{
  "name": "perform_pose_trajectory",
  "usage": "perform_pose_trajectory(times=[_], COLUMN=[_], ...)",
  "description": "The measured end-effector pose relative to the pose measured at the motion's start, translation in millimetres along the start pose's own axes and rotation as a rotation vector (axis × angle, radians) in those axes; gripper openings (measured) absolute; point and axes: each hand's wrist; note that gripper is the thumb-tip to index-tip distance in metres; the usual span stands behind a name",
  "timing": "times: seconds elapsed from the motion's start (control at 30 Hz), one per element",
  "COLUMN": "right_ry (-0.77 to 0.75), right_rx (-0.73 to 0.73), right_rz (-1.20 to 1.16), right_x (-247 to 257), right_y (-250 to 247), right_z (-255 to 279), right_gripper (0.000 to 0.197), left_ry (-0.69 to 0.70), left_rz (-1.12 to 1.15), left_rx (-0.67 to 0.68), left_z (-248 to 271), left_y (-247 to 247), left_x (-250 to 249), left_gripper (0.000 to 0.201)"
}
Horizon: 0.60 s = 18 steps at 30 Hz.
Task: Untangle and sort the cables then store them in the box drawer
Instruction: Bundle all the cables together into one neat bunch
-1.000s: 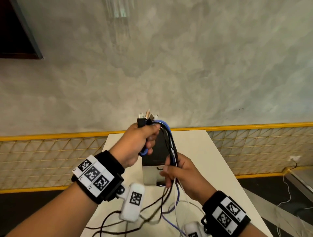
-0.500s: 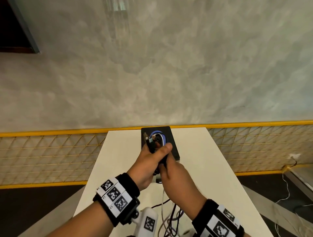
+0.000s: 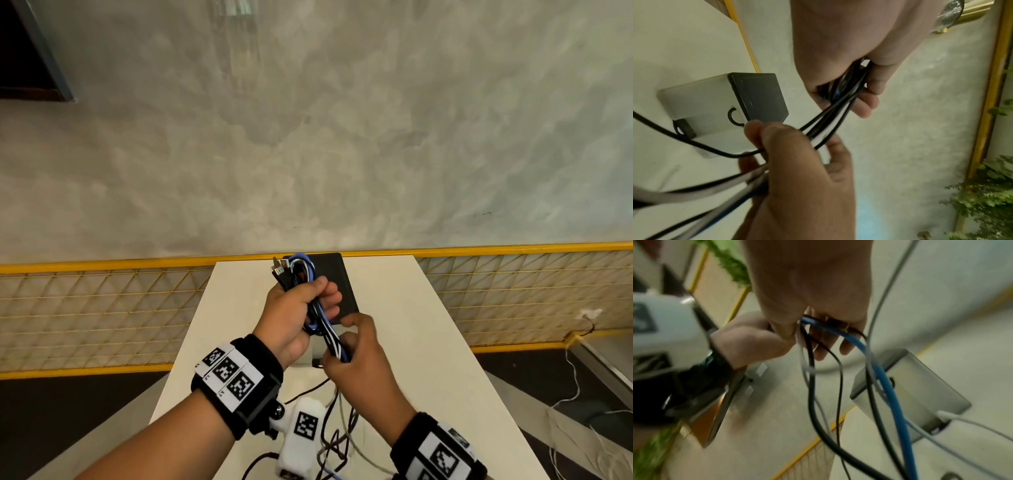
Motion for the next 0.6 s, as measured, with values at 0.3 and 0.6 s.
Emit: perform_pose_trajectory(times=[0.3,0.6], right_ry=[0.132,-0.163], right_rx=[0.428,0.379], right_rz=[-0.078,0.285], right_x=[-10.9,16.5], right_y=[-24.5,-27.0], right_z=[1.4,-20.7], right_gripper=[0.021,0.021], left_ry=[-0.17,-0.279], left_rz=[-0.277,-0.825], left_rx=[0.187,0.249], left_z=[12.6,30.4], left_y=[-17.6,-46.9], left_x=[-10.2,-3.1], left_gripper=[0.034,0.013])
Point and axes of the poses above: each hand's wrist, its own z-axis away from the middle knuckle, its own y-axis out of the palm, x = y × z, and after that the axes turned 14 degrees about -y, right-handed
